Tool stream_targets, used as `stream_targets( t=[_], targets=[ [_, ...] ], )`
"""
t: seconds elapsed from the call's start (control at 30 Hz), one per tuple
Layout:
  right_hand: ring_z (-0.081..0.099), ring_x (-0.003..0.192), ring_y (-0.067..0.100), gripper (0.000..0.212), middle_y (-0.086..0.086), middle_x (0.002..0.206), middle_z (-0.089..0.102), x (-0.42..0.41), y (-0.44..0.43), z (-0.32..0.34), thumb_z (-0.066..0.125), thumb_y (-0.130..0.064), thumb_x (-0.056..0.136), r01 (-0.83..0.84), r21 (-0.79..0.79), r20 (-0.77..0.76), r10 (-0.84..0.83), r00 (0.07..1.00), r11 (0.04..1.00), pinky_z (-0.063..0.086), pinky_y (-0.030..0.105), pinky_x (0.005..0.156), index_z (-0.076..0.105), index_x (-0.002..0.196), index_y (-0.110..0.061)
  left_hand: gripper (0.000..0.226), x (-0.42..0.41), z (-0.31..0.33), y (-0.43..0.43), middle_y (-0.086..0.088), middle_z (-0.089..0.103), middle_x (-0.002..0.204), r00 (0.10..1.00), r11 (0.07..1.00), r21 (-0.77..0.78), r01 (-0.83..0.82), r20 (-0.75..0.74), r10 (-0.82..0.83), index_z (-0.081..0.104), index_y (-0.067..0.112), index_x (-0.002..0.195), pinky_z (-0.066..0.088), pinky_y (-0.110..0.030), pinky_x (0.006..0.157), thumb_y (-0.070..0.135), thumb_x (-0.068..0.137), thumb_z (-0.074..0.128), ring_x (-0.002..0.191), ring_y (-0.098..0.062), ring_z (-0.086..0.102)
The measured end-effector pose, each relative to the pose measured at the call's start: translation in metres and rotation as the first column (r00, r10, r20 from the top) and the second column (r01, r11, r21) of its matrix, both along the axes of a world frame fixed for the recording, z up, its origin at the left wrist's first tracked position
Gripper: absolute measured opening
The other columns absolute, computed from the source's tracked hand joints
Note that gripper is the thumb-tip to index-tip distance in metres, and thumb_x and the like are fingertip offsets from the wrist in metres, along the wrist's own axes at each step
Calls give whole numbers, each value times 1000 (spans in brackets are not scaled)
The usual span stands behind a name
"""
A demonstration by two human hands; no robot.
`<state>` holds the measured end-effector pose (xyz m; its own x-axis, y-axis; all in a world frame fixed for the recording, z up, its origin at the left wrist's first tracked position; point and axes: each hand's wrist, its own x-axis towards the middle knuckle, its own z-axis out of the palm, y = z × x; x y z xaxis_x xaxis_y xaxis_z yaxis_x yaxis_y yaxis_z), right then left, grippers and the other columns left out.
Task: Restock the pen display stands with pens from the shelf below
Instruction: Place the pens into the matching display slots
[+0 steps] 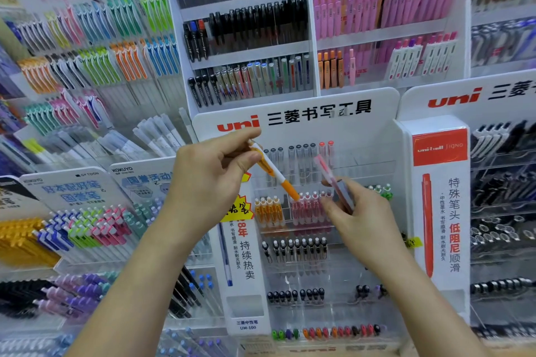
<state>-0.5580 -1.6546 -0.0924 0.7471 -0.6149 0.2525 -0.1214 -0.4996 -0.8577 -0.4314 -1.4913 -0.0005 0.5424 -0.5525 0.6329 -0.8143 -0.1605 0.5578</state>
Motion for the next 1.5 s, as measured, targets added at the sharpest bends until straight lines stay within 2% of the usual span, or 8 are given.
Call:
stream_targets(
  t=[0.13, 0.47, 0.63, 0.8, 0.97, 1.17, 1.4, 1.5],
  targets=[
    [41, 44, 8, 22, -7, 47, 45, 7, -2, -3, 63, -26, 93, 36, -81, -41, -39, 998, 996, 29, 20, 43, 58, 72, -31, 34, 2, 6, 6, 23, 67, 89, 1000, 996, -89, -19, 2, 19, 65, 28, 113, 51, -11, 78, 8, 85, 69, 82, 3, 68],
    [56, 60, 31, 13, 11, 64, 63, 9, -2, 1, 66, -26, 91, 51, 11, -6, -51, 999, 999, 48, 42, 57, 66, 79, -26, 37, 2, 6, 9, 26, 60, 93, 984, 995, -74, -61, 164, 73, 62, 18, 121, 48, -6, 81, 14, 85, 64, 83, 18, 60],
    [57, 62, 33, 11, 12, 65, 64, 8, -1, 2, 66, -25, 91, 54, 36, -10, -53, 999, 998, 50, 44, 60, 68, 80, -25, 36, 5, 0, 7, 22, 62, 92, 976, 998, -27, -62, 207, 66, 65, 11, 120, 50, -8, 80, 14, 84, 65, 85, 5, 64],
    [53, 57, 30, 14, 13, 65, 64, 8, -2, 1, 66, -25, 91, 57, 69, -6, -56, 998, 996, 50, 44, 59, 67, 77, -27, 35, 4, -29, -9, -1, 73, 89, 961, 990, 137, -29, 276, -10, 68, 5, 116, 50, -29, 74, 16, 82, 66, 79, -8, 62],
    [42, 51, 17, 18, 21, 65, 60, 8, -4, 0, 64, -28, 92, 60, 115, -22, -58, 998, 992, 49, 48, 56, 70, 82, -14, 34, 7, -33, -17, 0, 72, 85, 956, 978, 211, -11, 288, -51, 68, 6, 116, 41, -12, 78, 17, 84, 63, 83, -8, 56],
    [44, 52, 18, 16, 20, 65, 61, 9, -5, -1, 65, -27, 92, 56, 101, -9, -55, 998, 993, 51, 48, 58, 71, 81, -17, 32, 9, -35, -17, -1, 74, 85, 924, 965, 259, -38, 377, -65, 71, 5, 110, 43, -15, 76, 18, 81, 65, 78, -12, 63],
    [45, 52, 17, 17, 17, 65, 64, 9, -3, 1, 66, -26, 92, 56, 104, -8, -56, 998, 993, 51, 46, 57, 69, 76, -29, 28, 9, -58, -21, 2, 70, 81, 974, 908, 418, -11, 211, -86, 73, 19, 109, 51, -35, 72, 29, 83, 67, 83, -18, 57],
    [43, 51, 17, 16, 19, 63, 61, 9, -2, 3, 65, -27, 92, 58, 133, -12, -57, 998, 989, 50, 46, 55, 70, 77, -24, 27, 8, -61, -24, 1, 60, 87, 989, 890, 455, -32, 145, -39, 72, 28, 108, 48, -39, 84, 30, 81, 74, 89, -18, 56]
  ],
)
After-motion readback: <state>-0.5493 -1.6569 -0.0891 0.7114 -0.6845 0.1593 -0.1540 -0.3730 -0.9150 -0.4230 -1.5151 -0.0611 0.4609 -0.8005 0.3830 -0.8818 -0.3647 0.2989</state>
